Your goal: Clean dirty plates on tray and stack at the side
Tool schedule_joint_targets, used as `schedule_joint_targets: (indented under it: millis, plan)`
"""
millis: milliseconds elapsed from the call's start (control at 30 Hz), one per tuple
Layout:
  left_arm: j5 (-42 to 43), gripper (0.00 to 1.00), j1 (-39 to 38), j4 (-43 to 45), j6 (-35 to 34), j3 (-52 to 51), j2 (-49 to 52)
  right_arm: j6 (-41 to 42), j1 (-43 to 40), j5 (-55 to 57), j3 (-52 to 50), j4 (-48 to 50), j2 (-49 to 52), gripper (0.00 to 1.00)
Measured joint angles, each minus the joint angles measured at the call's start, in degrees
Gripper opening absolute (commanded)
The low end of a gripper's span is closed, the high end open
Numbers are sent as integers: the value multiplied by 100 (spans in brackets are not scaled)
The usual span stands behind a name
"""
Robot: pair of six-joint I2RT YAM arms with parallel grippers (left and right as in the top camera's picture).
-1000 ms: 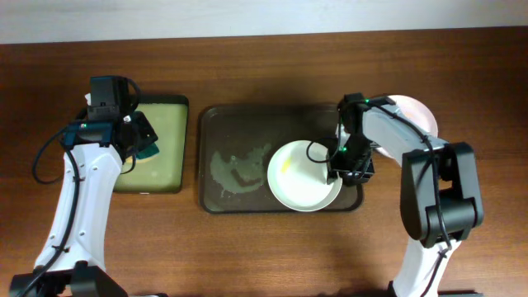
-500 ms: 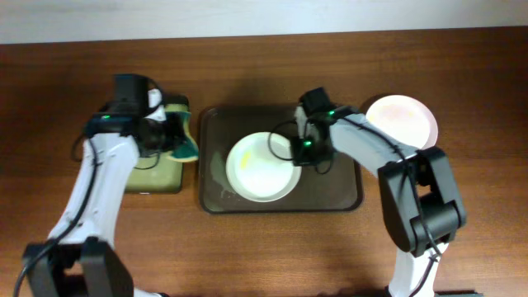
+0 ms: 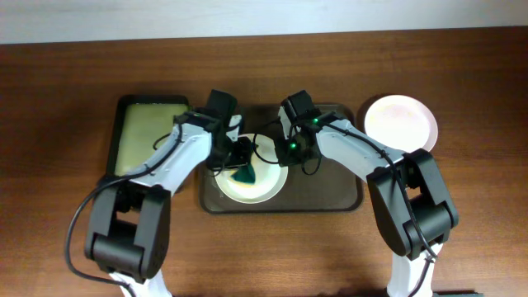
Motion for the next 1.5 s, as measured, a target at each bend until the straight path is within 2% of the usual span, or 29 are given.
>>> schedule_joint_targets:
  millis: [233,300,400,467,567,700,833,933,1100,1200,1300,1500]
  plan:
    - [-177,0,-13,131,-57,61,479,0,0,24,0,-2,4,4]
    - [-680,0,-118,85,-57,125,487,2,0,15,0,15,9,4]
    - [-1917,0,-275,44,-59,214,487,26,57,-2,0,68,20,4]
    - [-3060,0,-280,-55,-72,221,498,33,63,-15,2,66,20,4]
    - [-3711,0,-302,-68,-74,221,507,50,129,-155,2,114,20,4]
    - [-4019,0,-304,-103,-111,223,415,72,153,-199,13,109,20,4]
    - [-4417,0,44,-151,-472,223,-656,-118,52,-52,33,-85,20,4]
    - [-3960,0,605,-177,-533,240,-1550,-306,46,98,173,-420,11,4]
    - [-2865,0,1709,-422,-588,212,-1646,-750,175,1460,1239,-1762,-367,4]
    - [-2662,0,2015,-426,-597,90,-1412,-1001,713,3193,2310,-2551,-686,4]
    - [-2570,0,2142,-330,-597,35,-1117,-1290,1506,4876,3001,-2885,-820,4]
    - [-2476,0,2448,-92,-597,22,-914,-2546,2796,7399,3086,-2885,-824,4]
